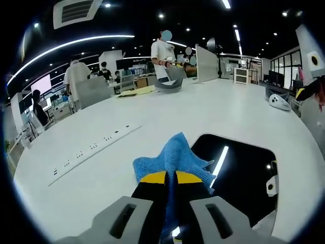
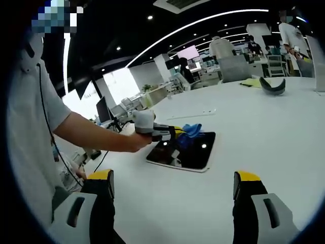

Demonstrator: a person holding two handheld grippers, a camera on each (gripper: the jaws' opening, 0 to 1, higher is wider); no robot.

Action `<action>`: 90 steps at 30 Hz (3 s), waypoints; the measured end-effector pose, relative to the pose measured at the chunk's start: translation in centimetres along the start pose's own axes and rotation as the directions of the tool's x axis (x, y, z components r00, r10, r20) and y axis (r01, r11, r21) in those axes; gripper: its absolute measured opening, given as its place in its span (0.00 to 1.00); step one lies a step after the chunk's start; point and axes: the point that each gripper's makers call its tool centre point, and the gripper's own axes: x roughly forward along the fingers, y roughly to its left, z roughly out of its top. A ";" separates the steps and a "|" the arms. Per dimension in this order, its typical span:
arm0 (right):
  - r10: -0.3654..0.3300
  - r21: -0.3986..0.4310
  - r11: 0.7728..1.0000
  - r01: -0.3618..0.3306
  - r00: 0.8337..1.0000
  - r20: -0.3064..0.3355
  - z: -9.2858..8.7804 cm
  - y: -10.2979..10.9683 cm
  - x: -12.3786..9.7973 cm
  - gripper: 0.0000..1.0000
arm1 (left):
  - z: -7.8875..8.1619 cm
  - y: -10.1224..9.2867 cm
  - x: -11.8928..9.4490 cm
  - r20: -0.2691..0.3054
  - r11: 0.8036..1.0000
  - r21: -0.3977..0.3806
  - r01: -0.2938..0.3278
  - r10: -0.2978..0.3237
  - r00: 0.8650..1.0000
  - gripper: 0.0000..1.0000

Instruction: Wipe the mirror surface with the cleaning cloth until all visible marks leave the cleaned area.

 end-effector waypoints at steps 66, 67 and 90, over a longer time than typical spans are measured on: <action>-0.023 0.005 1.000 0.023 1.000 0.000 0.1 -1.1 -0.6 0.97 | 2.8 -4.8 4.8 0.019 0.991 0.017 0.130 -0.130 0.991 0.02; -0.023 0.006 1.000 0.023 1.000 0.002 0.1 -1.1 -0.6 0.97 | 2.9 -4.8 4.8 0.019 0.991 0.016 0.130 -0.131 0.991 0.02; -0.027 0.016 1.000 0.027 1.000 0.010 0.2 -1.2 -0.8 0.97 | 3.1 -5.9 5.1 0.017 0.989 0.038 0.145 -0.146 0.989 0.02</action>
